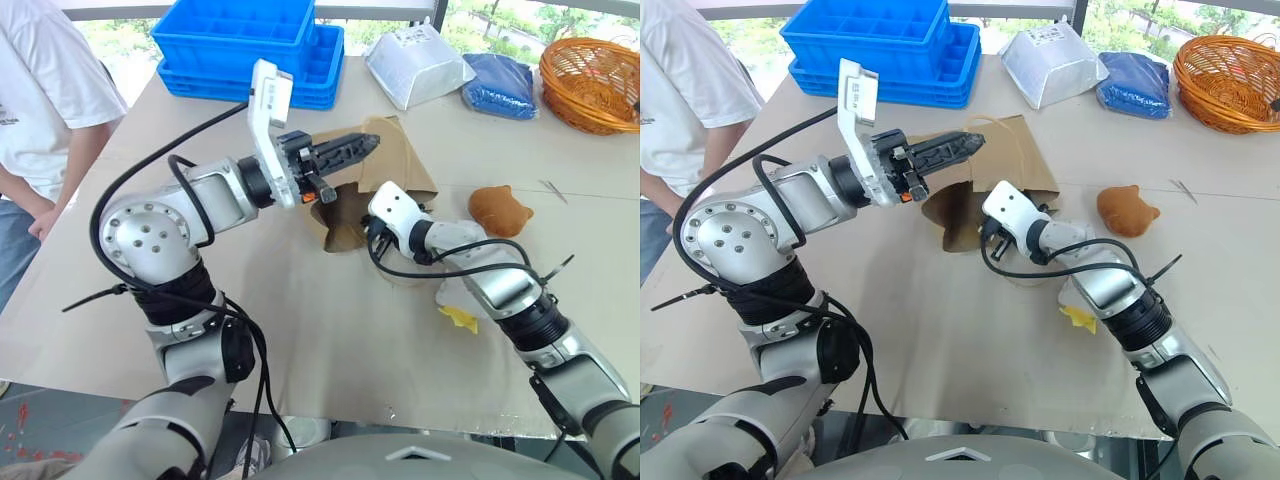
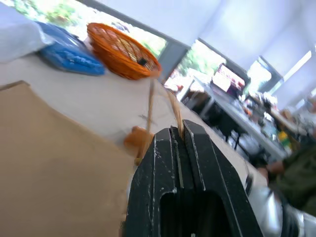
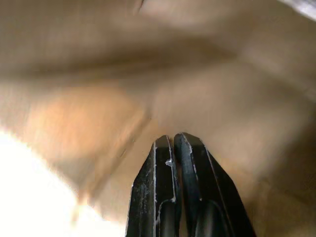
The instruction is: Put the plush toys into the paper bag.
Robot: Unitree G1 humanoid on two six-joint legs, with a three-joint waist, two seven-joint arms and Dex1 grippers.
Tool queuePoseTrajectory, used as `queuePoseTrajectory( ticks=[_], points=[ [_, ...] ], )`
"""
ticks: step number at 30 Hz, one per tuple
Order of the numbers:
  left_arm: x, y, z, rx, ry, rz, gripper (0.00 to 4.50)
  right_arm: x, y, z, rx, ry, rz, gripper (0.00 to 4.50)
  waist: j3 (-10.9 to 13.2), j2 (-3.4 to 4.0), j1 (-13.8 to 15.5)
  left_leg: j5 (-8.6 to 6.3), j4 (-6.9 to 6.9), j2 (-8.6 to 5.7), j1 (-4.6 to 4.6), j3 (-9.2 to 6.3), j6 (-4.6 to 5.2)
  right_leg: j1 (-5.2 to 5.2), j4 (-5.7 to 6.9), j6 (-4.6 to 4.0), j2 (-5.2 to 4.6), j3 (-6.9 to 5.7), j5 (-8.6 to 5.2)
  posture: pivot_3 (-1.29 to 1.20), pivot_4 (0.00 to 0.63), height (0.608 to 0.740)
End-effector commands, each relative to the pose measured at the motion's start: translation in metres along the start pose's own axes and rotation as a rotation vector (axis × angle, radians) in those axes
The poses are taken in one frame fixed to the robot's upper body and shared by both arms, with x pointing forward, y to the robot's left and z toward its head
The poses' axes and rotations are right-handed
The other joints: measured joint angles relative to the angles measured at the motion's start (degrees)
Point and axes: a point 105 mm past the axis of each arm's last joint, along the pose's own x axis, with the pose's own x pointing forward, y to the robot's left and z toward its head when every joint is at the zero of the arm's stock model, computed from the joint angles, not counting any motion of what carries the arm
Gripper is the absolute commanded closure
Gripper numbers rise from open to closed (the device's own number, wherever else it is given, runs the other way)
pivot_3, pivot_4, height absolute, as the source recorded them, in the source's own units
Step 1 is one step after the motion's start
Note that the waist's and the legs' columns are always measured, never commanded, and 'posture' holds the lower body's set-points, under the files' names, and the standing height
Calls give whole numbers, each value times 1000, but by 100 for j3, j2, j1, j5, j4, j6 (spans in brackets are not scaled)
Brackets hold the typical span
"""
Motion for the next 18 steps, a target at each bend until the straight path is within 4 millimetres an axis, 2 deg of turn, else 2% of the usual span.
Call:
queuePoseTrajectory(
  ticks=[1,5,8,11,13,15,18],
  points=[
    [-12,0,18,-29,-117,15,4500,2,8,2,-155,-71,62,4473,0,0,-4,1,0,0,2,0,-1,0,1,0,0,0,0,0,150,740],
    [-20,5,33,-94,-216,51,4500,3,14,-10,-249,-66,105,4473,0,0,-18,4,0,2,6,-1,-7,1,3,0,0,1,0,0,150,740],
    [-26,6,48,-162,-308,65,4500,5,10,-22,-346,-38,111,4473,0,-1,-19,4,0,2,8,-1,-9,1,4,0,0,3,0,0,150,740],
    [-29,0,49,-167,-291,67,4500,3,6,-21,-404,-49,116,4473,-1,-1,-27,6,0,2,10,0,-11,2,5,-1,0,4,0,0,150,740],
    [-29,-11,49,-172,-267,27,4500,1,2,-17,-440,-73,112,4473,0,-1,-24,6,0,2,11,0,-12,2,6,-1,0,4,0,0,150,740],
    [-31,-20,44,-153,-219,13,4500,-4,-1,-4,-452,-141,113,4473,0,-2,-20,6,0,2,11,-1,-12,2,5,-1,0,4,1,0,150,740],
    [-36,-16,34,-136,-157,70,4500,-13,-6,15,-433,-230,128,4473,1,-2,-20,6,0,2,10,-1,-12,2,4,-1,-1,4,0,0,150,740]
  ],
)
